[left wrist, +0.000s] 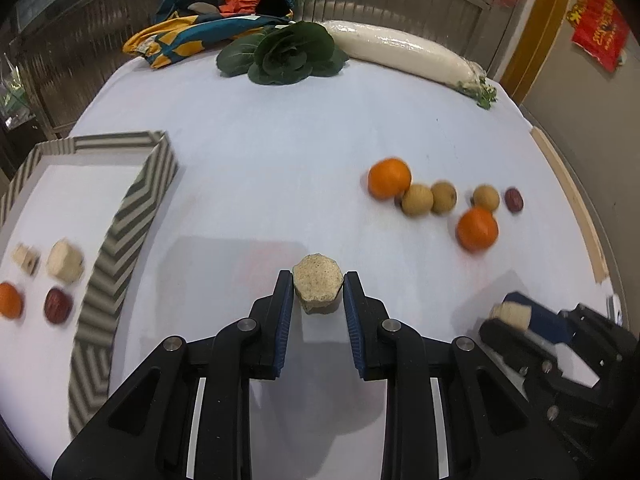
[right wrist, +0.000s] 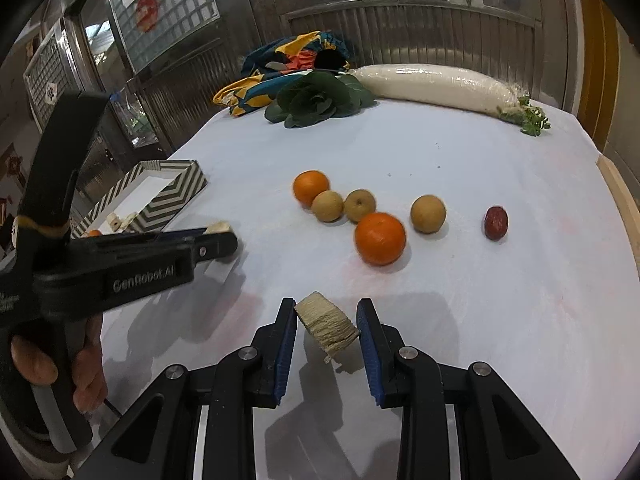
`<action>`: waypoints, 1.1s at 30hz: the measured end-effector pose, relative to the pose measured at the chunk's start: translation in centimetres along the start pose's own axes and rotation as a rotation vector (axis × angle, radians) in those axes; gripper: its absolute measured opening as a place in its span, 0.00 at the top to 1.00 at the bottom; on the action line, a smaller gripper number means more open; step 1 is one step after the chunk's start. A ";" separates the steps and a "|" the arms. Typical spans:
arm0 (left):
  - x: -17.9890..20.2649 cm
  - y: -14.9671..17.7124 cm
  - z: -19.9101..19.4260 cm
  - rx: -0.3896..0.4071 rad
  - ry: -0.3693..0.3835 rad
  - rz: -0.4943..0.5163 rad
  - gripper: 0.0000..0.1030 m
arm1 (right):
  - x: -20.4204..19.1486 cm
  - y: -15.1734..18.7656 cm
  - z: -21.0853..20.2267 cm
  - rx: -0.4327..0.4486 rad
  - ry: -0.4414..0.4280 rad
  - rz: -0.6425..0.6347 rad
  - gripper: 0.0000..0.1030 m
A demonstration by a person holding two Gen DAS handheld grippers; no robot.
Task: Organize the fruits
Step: 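Grasp a square beige chunk with the right tool while the left tool grasps a round beige slice, then carry both held beige pieces over the striped tray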
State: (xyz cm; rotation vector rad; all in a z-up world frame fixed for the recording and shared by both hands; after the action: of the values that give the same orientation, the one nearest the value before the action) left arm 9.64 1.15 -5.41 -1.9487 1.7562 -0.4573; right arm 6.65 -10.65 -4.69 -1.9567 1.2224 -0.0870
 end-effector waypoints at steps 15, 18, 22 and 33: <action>-1.9 3.6 -5.1 0.092 -0.022 0.040 0.76 | -4.7 0.8 -2.2 0.071 0.031 -0.010 0.71; -2.7 3.7 -5.8 0.113 -0.035 0.036 0.76 | -5.6 0.7 -2.3 0.082 0.022 -0.008 0.71; -3.7 3.7 -6.8 0.141 -0.054 0.027 0.76 | -6.5 0.6 -2.3 0.082 0.020 -0.020 0.71; -6.3 3.5 -7.7 0.167 -0.072 -0.008 0.76 | -8.8 0.3 -1.4 0.065 0.007 -0.051 0.71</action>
State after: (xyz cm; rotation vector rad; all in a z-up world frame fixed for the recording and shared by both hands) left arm 1.82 6.22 -0.48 -1.8335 1.6126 -0.5126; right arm 1.16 -4.66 -1.01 -1.9322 1.1609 -0.1584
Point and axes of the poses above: each gripper's, at about its wrist camera, not at the fingertips, and z roughly the way its jaws point, x to its right, y to its underside, the point moved 9 cm from there along z, roughly the way its jaws point, and after that the axes turned 12 degrees about -y, right-handed, at the moved point
